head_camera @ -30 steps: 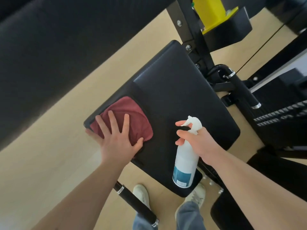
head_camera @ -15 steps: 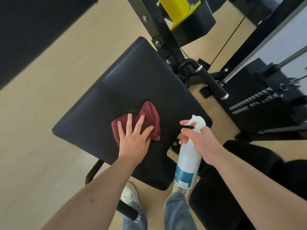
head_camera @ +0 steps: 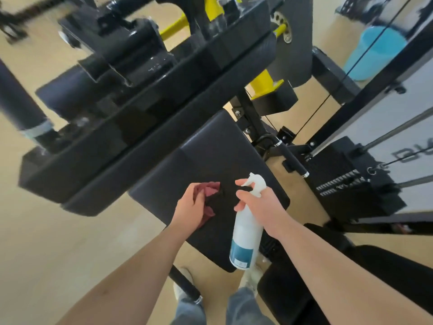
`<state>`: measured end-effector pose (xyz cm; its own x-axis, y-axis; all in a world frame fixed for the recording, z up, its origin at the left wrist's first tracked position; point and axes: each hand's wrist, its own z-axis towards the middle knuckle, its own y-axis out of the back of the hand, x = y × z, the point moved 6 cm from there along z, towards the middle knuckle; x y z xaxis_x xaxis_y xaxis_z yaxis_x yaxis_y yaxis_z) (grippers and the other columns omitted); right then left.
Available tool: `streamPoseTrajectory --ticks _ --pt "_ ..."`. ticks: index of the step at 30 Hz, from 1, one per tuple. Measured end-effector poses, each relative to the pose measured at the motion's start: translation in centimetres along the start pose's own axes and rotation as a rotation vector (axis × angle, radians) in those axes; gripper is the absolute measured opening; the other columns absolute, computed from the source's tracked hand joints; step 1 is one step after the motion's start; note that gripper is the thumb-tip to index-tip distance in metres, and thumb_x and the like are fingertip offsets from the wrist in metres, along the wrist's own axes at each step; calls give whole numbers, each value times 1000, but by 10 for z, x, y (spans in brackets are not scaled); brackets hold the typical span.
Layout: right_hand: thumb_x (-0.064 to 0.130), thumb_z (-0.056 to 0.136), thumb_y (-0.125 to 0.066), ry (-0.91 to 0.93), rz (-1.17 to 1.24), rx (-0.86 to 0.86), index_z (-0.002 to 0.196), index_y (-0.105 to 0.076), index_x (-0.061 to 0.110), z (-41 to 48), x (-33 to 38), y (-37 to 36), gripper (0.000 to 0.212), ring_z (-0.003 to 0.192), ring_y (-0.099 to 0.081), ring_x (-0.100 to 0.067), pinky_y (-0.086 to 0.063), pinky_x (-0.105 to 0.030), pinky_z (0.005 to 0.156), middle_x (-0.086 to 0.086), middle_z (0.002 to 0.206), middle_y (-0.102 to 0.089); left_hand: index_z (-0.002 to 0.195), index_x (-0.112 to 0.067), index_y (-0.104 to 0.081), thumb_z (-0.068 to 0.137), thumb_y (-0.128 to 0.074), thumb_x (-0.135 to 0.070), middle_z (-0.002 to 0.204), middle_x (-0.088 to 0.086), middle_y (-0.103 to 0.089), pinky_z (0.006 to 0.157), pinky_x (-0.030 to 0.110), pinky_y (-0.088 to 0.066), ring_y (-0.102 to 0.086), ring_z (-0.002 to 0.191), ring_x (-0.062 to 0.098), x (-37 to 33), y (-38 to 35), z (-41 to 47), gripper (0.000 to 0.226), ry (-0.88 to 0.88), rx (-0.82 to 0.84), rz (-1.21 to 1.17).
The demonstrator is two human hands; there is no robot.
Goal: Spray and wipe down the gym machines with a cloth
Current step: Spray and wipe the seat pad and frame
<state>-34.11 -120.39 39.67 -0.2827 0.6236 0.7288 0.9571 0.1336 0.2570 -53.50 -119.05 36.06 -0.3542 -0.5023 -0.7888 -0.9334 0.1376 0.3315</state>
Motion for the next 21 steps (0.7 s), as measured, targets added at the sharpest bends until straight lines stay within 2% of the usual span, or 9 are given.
streamPoseTrajectory --ticks 2,3,6,9,11,14,17,19,21 --pt "32 97 -63 36 -30 8 107 -61 44 -13 19 -3 16 82 -71 -5 -58 -39 93 13 75 -72 109 -32 -57 110 -40 -23 110 -15 -68 64 18 -60 -71 73 0 -14 13 -15 19 -1 -73 -63" --pt "33 97 -64 50 -44 1 108 -60 45 -21 27 -4 16 82 -72 -8 -59 -38 93 14 75 -71 112 -31 -57 110 -41 -26 111 -12 -67 69 18 -61 -71 79 1 -17 19 -19 17 17 -99 -99" --pt "36 97 -62 99 -108 -9 113 -57 46 -42 47 -7 19 86 -71 -11 -58 -39 95 14 78 -71 120 -35 -57 109 -42 -37 122 -7 -68 98 45 -58 -71 103 25 -23 36 -34 19 107 -141 -279" --pt "36 97 -61 132 -143 -22 115 -58 43 -66 61 -12 19 87 -69 -12 -56 -38 96 13 78 -70 131 -35 -57 107 -47 -42 124 -6 -68 106 47 -51 -65 111 22 -25 53 -57 27 212 -129 -372" --pt "38 98 -61 143 -183 -38 116 -58 41 -80 67 -19 19 86 -68 -12 -57 -35 93 14 82 -70 127 -32 -63 108 -49 -35 122 -5 -72 100 43 -52 -69 109 21 -22 64 -63 24 208 -55 -480" --pt "43 97 -59 153 -291 -32 118 -58 42 -98 73 -38 21 84 -67 -10 -56 -28 85 13 88 -70 122 -20 -71 105 -49 -35 129 11 -70 102 45 -52 -68 115 30 -12 80 -68 32 246 125 -570" --pt "48 96 -58 168 -370 -12 117 -60 35 -113 78 -64 25 83 -68 -7 -54 -24 82 14 93 -69 128 -9 -66 107 -34 -20 132 8 -68 98 34 -51 -64 120 25 -7 103 -83 40 286 145 -757" --pt "47 97 -56 210 -430 -15 111 -60 31 -122 86 -82 22 79 -68 -5 -55 -23 83 17 91 -65 134 -6 -61 102 -31 -16 136 9 -67 103 39 -47 -61 125 26 -5 119 -90 45 276 183 -948" --pt "45 99 -56 292 -505 -7 105 -59 27 -132 99 -100 19 78 -67 -4 -56 -20 83 19 87 -62 143 -4 -55 95 -45 -18 147 11 -58 115 43 -40 -53 136 26 -1 132 -92 50 262 224 -1115"
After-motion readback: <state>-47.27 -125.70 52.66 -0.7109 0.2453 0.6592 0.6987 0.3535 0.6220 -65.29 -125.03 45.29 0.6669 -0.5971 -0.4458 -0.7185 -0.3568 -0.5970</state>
